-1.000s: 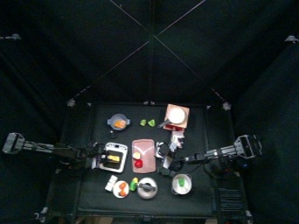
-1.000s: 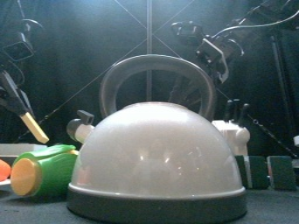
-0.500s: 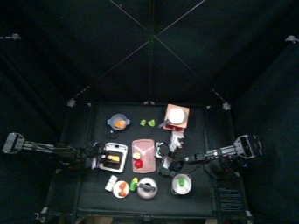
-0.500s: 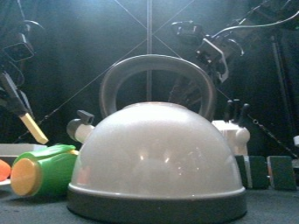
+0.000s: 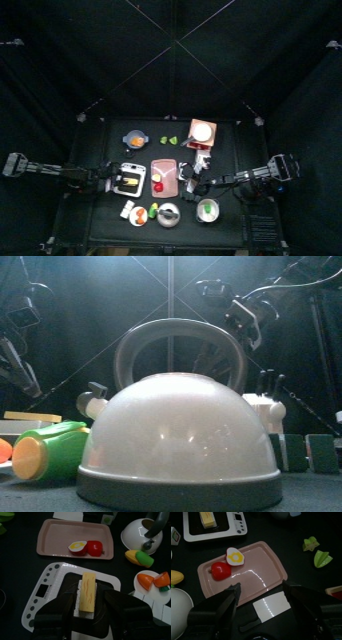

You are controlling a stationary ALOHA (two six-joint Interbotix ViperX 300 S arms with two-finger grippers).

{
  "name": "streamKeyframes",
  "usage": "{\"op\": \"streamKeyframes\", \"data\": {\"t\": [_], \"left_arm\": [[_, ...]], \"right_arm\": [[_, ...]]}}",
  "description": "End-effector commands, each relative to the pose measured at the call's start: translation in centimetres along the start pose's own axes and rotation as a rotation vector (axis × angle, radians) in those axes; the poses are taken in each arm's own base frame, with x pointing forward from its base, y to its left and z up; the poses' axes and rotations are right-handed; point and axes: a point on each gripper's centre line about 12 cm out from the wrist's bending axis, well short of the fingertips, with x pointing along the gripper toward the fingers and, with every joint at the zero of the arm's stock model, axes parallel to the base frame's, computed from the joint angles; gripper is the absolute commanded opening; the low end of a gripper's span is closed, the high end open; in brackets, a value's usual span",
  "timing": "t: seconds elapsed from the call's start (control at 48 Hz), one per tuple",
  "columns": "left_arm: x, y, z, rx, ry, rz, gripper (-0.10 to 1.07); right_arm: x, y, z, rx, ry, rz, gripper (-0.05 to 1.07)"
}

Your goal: Place egg block on rice

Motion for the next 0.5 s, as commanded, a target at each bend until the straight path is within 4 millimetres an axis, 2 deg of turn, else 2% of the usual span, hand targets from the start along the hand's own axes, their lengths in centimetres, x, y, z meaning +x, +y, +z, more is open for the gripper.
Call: {"op": "streamKeyframes", "data": {"t": [0.0, 0.479], "left_arm": [[-0.08, -0.08, 0.92, -0.001, -0.024, -0.002, 0.78], [-0.09, -0.19, 1.21, 0.004, -0.030, -0.006, 0.78]], "right_arm": [[-0.43, 0.17, 1.16, 0.008, -0.032, 0.010, 0.96], [-0.52, 0.40, 1.49, 0.009, -0.040, 0.024, 0.96]]}}
